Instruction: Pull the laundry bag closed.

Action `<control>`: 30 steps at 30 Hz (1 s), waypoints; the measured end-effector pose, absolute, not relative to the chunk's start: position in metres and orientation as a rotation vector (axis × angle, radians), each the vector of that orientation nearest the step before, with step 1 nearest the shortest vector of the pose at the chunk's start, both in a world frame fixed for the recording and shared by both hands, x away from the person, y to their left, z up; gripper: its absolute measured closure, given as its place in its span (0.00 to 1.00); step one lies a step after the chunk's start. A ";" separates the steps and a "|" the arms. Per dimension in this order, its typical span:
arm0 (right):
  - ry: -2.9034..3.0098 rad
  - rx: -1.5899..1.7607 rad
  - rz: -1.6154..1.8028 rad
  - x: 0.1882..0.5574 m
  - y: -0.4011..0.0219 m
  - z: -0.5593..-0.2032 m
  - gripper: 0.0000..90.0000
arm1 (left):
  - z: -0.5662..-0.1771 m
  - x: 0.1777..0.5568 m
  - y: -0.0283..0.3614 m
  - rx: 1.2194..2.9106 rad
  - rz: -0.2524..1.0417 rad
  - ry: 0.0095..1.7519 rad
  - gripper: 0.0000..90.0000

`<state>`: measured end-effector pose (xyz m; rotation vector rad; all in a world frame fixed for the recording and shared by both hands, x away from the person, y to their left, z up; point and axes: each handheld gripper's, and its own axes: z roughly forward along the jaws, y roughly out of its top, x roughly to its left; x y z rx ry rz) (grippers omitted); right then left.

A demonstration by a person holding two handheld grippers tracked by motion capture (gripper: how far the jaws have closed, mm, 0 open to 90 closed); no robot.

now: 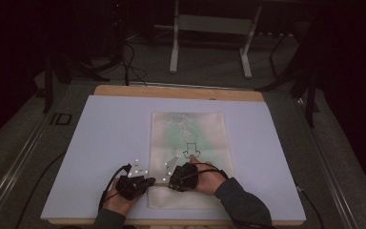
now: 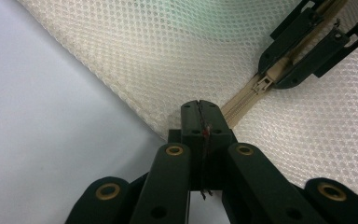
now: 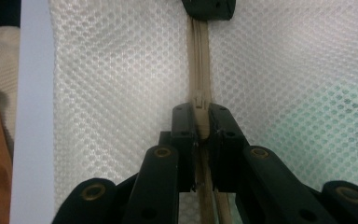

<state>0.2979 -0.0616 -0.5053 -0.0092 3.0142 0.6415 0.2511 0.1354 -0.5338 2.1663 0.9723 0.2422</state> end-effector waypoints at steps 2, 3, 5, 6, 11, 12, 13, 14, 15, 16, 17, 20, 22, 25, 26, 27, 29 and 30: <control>3.013 -0.014 0.633 0.298 -0.062 -0.505 0.91 | -0.534 0.251 0.136 2.165 0.241 0.971 0.99; 3.013 -0.013 0.631 0.297 -0.063 -0.505 0.91 | -0.534 0.251 0.136 2.166 0.241 0.970 0.99; 3.013 -0.009 0.627 0.297 -0.064 -0.504 0.91 | -0.534 0.251 0.136 2.166 0.241 0.968 0.99; 3.013 -0.010 0.625 0.297 -0.064 -0.504 0.91 | -0.534 0.251 0.136 2.166 0.241 0.968 0.99; 3.013 -0.019 0.609 0.296 -0.066 -0.503 0.91 | -0.534 0.251 0.136 2.167 0.239 0.967 0.99; 3.014 -0.017 0.610 0.296 -0.066 -0.503 0.91 | -0.534 0.251 0.136 2.167 0.240 0.967 0.99; 3.013 -0.021 0.605 0.296 -0.067 -0.503 0.91 | -0.534 0.251 0.136 2.167 0.241 0.966 0.99; 3.013 -0.021 0.605 0.296 -0.067 -0.503 0.91 | -0.534 0.251 0.136 2.167 0.241 0.966 0.99; 3.011 -0.025 0.603 0.296 -0.067 -0.503 0.91 | -0.534 0.251 0.135 2.169 0.246 0.964 0.99; 3.013 -0.023 0.600 0.296 -0.068 -0.503 0.91 | -0.534 0.251 0.135 2.169 0.248 0.964 0.99; 3.013 -0.023 0.595 0.296 -0.068 -0.503 0.91 | -0.534 0.251 0.135 2.169 0.245 0.965 0.99; 3.015 -0.023 0.597 0.296 -0.070 -0.502 0.91 | -0.534 0.251 0.136 2.169 0.241 0.965 0.99; 3.014 -0.023 0.593 0.295 -0.071 -0.502 0.91 | -0.534 0.251 0.136 2.170 0.242 0.964 0.99; 3.013 -0.028 0.585 0.295 -0.072 -0.502 0.91 | -0.534 0.251 0.135 2.173 0.249 0.962 0.99; 3.014 -0.028 0.576 0.295 -0.072 -0.502 0.91 | -0.534 0.251 0.135 2.173 0.249 0.962 0.99; 3.013 -0.029 0.577 0.295 -0.073 -0.501 0.91 | -0.534 0.251 0.135 2.172 0.245 0.963 0.99; 3.013 -0.030 0.573 0.294 -0.073 -0.501 0.91 | -0.534 0.251 0.135 2.171 0.245 0.962 0.99; 3.011 -0.035 0.562 0.294 -0.074 -0.501 0.91 | -0.534 0.251 0.135 2.171 0.245 0.962 0.99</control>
